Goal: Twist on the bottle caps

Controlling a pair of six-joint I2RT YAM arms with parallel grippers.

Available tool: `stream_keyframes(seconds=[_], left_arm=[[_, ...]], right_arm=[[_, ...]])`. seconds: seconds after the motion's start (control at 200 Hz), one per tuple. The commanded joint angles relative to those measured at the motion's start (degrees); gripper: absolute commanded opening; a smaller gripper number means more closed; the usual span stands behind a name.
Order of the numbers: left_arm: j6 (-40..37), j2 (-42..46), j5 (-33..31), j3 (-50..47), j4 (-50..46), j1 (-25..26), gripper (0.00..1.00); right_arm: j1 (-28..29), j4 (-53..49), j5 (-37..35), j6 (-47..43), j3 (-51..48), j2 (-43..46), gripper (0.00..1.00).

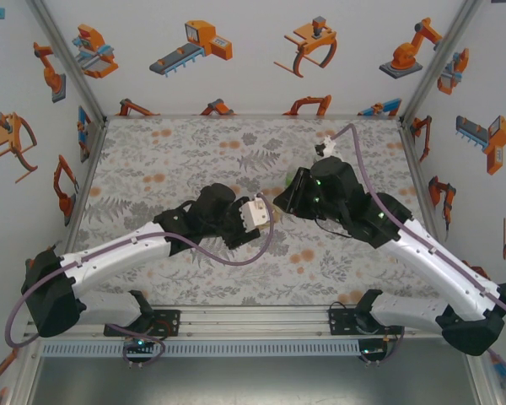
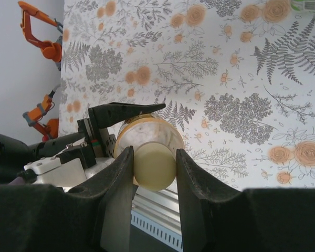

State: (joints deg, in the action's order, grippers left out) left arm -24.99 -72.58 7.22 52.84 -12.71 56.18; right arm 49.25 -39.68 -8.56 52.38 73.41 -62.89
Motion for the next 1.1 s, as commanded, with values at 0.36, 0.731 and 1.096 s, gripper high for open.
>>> stream_keyframes(seconds=[0.36, 0.731, 1.096], left_arm=[[-4.1, 3.7, 5.0, 2.5, -3.6, 0.5, 0.00], [-10.1, 5.3, 27.8, 5.5, -17.1, 0.5, 0.00], [-11.2, 1.4, 33.8, 8.2, -24.2, 0.5, 0.00]], right_arm=[[0.4, 6.3, 9.2, -23.6, 0.0, 4.8, 0.50], [0.4, 10.5, 27.5, -48.8, -4.5, 14.9, 0.56], [0.4, 4.6, 46.3, -71.5, -5.5, 15.0, 0.60]])
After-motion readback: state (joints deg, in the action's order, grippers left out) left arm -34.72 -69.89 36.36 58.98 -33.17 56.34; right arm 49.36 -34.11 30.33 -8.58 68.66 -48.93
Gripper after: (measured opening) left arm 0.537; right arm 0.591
